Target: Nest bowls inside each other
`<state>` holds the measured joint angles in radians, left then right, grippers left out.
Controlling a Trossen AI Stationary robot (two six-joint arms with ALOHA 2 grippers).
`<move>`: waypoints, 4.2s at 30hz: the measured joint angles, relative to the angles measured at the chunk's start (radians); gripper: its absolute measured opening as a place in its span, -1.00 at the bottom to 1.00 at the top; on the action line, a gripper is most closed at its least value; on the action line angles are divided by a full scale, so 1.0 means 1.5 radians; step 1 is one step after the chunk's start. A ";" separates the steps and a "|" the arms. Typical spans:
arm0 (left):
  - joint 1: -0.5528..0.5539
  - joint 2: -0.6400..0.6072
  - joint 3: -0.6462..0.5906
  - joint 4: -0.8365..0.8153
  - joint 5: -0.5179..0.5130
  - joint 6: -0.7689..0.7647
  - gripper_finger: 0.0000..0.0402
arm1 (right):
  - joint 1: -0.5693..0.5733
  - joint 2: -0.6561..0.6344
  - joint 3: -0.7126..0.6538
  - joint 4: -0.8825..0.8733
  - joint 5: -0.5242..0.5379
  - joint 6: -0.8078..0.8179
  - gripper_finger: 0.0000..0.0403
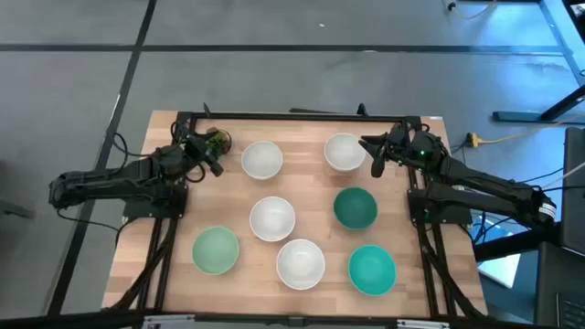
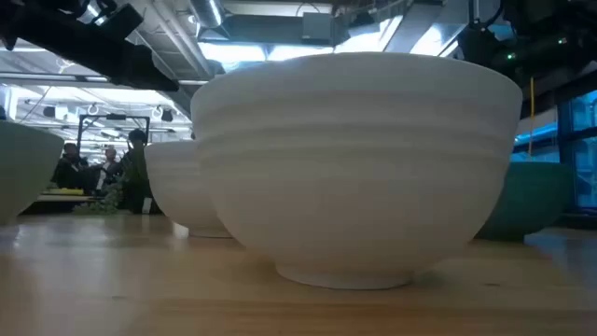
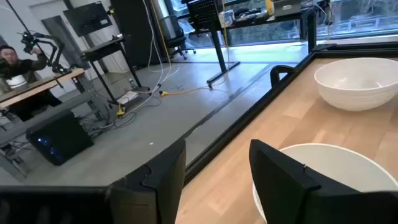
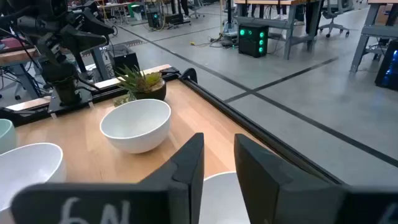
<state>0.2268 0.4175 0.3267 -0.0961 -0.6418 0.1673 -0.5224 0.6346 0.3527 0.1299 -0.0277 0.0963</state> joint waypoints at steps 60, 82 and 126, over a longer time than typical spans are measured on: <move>0.000 0.000 0.000 0.000 0.000 0.000 -0.14 | 0.000 0.000 0.000 0.000 0.000 0.000 -0.55; 0.000 0.000 0.000 0.000 0.000 0.000 -0.14 | 0.001 0.001 0.029 -0.051 -0.092 -0.063 -0.55; 0.000 0.000 0.000 0.000 0.000 0.000 -0.14 | 0.115 0.404 0.339 -0.331 -0.101 -0.014 -0.55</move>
<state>0.2272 0.4175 0.3267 -0.0959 -0.6415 0.1673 -0.3492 1.2413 0.8608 -0.3665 -0.1789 0.0753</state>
